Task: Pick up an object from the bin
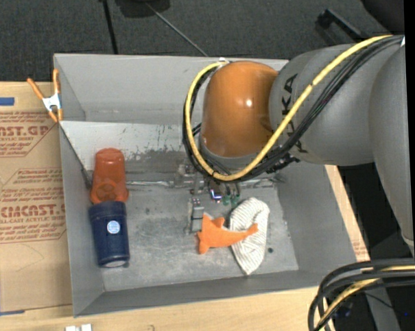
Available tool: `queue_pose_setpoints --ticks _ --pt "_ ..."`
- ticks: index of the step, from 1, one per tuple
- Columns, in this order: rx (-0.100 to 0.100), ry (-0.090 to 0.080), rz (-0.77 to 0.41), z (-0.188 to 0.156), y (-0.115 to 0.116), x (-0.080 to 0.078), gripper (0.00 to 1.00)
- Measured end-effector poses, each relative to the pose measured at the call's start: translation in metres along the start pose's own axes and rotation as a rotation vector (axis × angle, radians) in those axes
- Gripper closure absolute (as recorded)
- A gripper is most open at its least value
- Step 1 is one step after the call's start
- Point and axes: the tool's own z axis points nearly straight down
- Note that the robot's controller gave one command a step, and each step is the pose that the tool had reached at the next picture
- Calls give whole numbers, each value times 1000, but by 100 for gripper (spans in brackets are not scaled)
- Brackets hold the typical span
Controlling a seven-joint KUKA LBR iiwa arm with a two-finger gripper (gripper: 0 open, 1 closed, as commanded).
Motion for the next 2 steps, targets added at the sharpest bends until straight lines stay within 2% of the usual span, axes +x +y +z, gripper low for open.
queue_pose_setpoints --ticks 1,2 --pt "3 8 -64 41 -14 4 0" --pt "0 2 -107 53 -55 -1 0"
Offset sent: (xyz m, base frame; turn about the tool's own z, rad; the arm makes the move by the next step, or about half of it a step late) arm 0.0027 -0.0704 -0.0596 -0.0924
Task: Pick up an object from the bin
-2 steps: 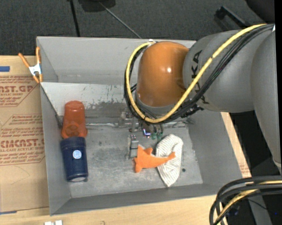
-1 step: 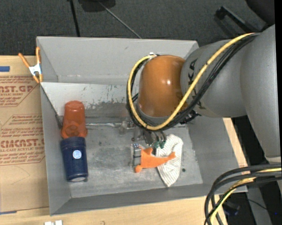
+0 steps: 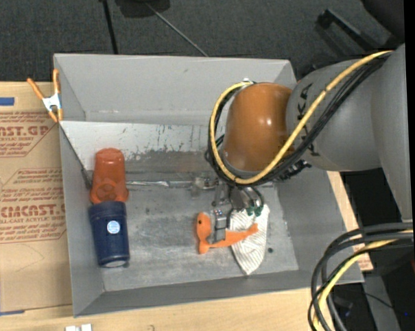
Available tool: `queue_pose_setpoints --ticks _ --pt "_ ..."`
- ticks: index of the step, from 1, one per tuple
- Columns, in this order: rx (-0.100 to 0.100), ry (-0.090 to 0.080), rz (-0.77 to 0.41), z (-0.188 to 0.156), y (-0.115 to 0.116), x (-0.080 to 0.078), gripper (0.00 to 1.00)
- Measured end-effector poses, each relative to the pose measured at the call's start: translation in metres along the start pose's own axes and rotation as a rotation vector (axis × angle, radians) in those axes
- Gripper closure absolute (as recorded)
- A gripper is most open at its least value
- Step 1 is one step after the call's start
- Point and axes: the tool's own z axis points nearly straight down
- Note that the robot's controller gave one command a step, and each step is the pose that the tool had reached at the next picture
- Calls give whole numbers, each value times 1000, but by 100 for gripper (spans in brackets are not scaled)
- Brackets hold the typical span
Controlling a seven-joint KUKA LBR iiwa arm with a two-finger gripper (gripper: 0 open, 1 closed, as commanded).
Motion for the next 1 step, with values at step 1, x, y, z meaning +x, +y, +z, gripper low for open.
queue_pose_setpoints --ticks 1 --pt "2 1 76 21 -14 9 0"
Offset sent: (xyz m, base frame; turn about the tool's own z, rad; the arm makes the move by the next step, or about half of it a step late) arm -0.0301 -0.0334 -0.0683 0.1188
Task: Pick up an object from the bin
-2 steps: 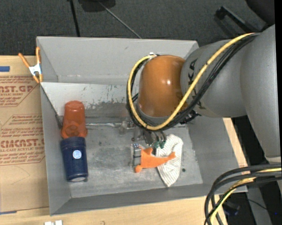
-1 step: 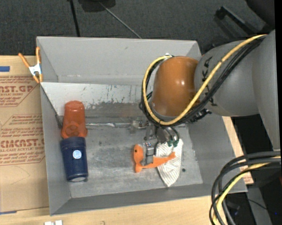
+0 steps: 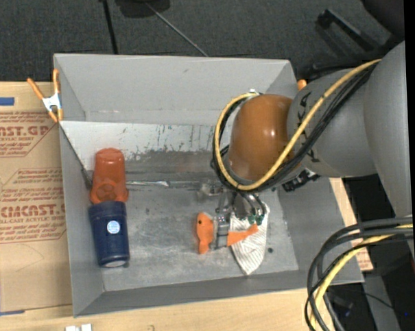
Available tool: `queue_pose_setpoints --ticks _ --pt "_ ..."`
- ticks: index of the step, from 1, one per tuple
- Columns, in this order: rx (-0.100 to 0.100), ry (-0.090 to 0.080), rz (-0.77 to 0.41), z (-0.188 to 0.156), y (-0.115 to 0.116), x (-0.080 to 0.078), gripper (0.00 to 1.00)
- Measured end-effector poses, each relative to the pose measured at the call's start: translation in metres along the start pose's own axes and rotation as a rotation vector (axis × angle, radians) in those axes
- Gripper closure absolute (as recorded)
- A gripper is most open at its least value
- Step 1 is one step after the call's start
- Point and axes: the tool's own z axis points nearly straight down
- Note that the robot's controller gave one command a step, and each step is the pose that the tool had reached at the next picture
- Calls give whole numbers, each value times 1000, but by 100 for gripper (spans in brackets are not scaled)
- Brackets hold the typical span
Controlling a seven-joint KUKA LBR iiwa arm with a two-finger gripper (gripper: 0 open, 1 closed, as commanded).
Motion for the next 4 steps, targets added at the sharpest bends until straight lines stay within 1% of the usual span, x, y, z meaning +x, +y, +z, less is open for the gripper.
queue_pose_setpoints --ticks 1,2,3,4 --pt "-2 -1 42 47 -17 23 100" --pt "-2 -1 42 47 -17 23 100" --pt "-1 0 6 -67 -45 12 100" --pt "-2 0 5 -67 -45 12 100"
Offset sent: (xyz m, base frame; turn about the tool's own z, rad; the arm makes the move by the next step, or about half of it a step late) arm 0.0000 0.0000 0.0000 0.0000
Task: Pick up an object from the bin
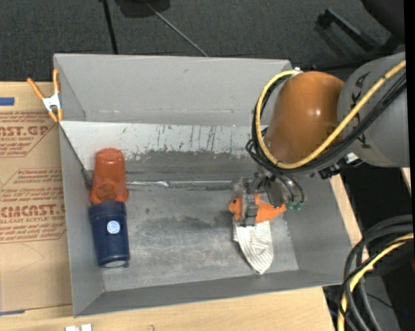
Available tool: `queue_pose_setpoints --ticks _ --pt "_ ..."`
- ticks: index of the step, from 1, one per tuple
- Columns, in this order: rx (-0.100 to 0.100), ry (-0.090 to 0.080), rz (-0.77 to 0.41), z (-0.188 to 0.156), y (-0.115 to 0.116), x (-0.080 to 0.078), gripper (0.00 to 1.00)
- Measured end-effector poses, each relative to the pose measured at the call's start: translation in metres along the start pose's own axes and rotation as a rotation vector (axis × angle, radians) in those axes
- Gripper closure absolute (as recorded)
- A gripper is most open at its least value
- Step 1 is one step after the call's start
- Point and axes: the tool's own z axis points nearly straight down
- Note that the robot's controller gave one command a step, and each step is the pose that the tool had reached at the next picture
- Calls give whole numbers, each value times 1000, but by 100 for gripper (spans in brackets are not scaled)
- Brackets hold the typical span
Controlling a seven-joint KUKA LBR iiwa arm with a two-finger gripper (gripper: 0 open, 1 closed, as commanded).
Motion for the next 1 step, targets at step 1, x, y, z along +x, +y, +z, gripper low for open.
queue_pose_setpoints --ticks 1 --pt "1 -1 6 -72 -31 8 100"
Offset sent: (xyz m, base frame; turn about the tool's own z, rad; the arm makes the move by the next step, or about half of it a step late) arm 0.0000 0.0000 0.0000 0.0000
